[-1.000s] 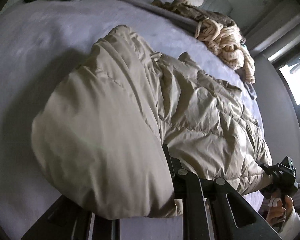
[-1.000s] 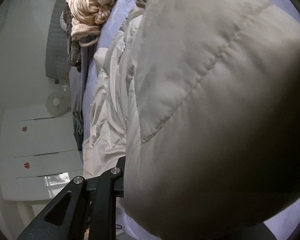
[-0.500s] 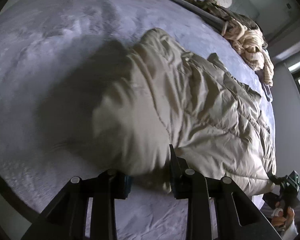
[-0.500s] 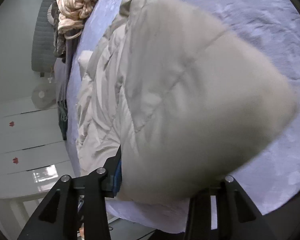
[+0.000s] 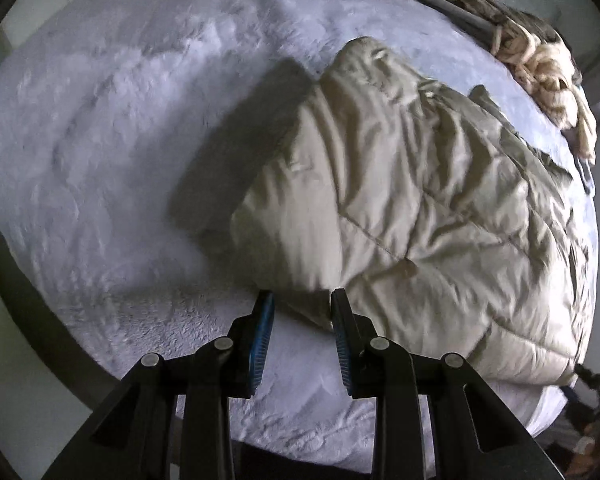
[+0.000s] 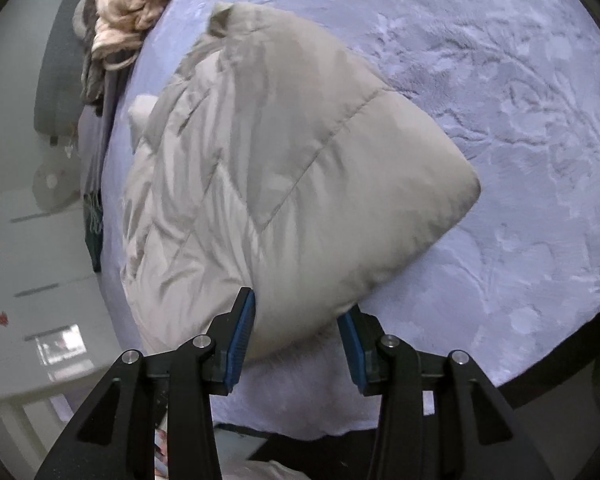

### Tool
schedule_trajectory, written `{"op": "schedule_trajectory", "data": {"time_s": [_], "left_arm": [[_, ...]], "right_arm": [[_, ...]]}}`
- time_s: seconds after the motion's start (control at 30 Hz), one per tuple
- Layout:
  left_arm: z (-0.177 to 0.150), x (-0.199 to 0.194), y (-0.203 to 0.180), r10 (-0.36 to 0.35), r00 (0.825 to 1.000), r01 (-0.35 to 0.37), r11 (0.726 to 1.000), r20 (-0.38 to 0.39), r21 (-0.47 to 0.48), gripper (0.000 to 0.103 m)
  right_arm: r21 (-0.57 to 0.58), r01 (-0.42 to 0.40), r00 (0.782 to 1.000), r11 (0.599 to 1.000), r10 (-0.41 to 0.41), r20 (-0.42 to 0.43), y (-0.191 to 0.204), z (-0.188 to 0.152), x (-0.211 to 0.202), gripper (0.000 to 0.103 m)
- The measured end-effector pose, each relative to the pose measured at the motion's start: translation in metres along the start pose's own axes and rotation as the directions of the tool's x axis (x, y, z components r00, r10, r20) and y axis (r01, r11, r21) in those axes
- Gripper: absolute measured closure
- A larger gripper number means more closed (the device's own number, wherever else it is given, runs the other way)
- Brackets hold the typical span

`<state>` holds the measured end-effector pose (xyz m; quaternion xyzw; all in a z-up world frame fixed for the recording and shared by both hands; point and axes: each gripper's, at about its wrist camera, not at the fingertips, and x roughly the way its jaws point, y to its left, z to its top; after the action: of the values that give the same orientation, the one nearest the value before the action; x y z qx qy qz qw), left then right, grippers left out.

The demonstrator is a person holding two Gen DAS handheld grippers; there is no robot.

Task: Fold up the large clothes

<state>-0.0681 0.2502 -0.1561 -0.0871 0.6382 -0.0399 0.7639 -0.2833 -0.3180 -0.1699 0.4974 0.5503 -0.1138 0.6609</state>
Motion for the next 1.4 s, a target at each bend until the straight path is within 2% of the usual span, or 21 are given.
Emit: {"op": "schedule_trajectory", "data": {"time_s": [0.27, 0.33, 0.47, 0.57, 0.7, 0.9, 1.17, 1.2, 1.27, 1.3, 1.4], "left_arm": [[-0.011, -0.034, -0.039, 0.006, 0.999, -0.008, 0.996, 0.031, 0.084, 0.072], [-0.016, -0.042, -0.046, 0.025, 0.999, -0.029, 0.995, 0.045, 0.099, 0.072], [-0.018, -0.052, -0.048, 0.019, 0.998, -0.024, 0.996, 0.058, 0.091, 0.072], [-0.013, -0.053, -0.045, 0.031, 0.998, -0.037, 0.993, 0.06, 0.112, 0.072], [0.002, -0.054, -0.041, 0.03, 0.997, -0.038, 0.99, 0.066, 0.134, 0.072], [0.034, -0.05, -0.029, 0.031, 0.998, -0.041, 0.979, 0.056, 0.202, 0.071], [0.076, -0.035, -0.014, 0.021, 0.999, -0.027, 0.961, 0.025, 0.274, 0.07], [0.078, -0.033, -0.013, 0.02, 1.0, -0.025, 0.96, 0.02, 0.278, 0.046], [0.085, -0.03, -0.01, 0.029, 0.999, -0.037, 0.958, 0.03, 0.283, 0.01], [0.089, -0.031, -0.01, 0.03, 0.998, -0.043, 0.955, 0.049, 0.294, 0.01], [0.097, -0.025, -0.01, 0.015, 0.999, -0.025, 0.948, 0.032, 0.319, 0.01]], "right_arm": [[-0.139, -0.027, 0.999, 0.99, 0.022, -0.039, 0.025, -0.016, -0.005, 0.056], [-0.164, -0.032, 0.998, 0.986, 0.024, -0.051, 0.03, -0.019, -0.003, 0.056], [-0.222, -0.023, 0.999, 0.975, 0.012, -0.05, 0.047, -0.027, -0.002, 0.049], [-0.249, -0.022, 0.999, 0.968, 0.014, -0.034, 0.057, -0.032, -0.004, 0.047], [-0.262, -0.024, 1.0, 0.965, 0.022, -0.01, 0.07, -0.037, -0.001, 0.041], [-0.253, -0.025, 1.0, 0.967, 0.026, 0.001, 0.109, -0.048, 0.029, 0.041], [-0.266, 0.016, 1.0, 0.964, -0.009, 0.027, 0.16, -0.061, 0.065, 0.041], [-0.268, 0.026, 0.999, 0.963, -0.019, 0.028, 0.167, -0.063, 0.07, 0.041], [-0.273, 0.046, 0.999, 0.961, -0.039, 0.03, 0.177, -0.067, 0.078, 0.041], [-0.274, 0.053, 0.998, 0.96, -0.046, 0.033, 0.181, -0.069, 0.081, 0.04], [-0.273, 0.079, 0.997, 0.959, -0.072, 0.037, 0.191, -0.074, 0.089, 0.04]]}}
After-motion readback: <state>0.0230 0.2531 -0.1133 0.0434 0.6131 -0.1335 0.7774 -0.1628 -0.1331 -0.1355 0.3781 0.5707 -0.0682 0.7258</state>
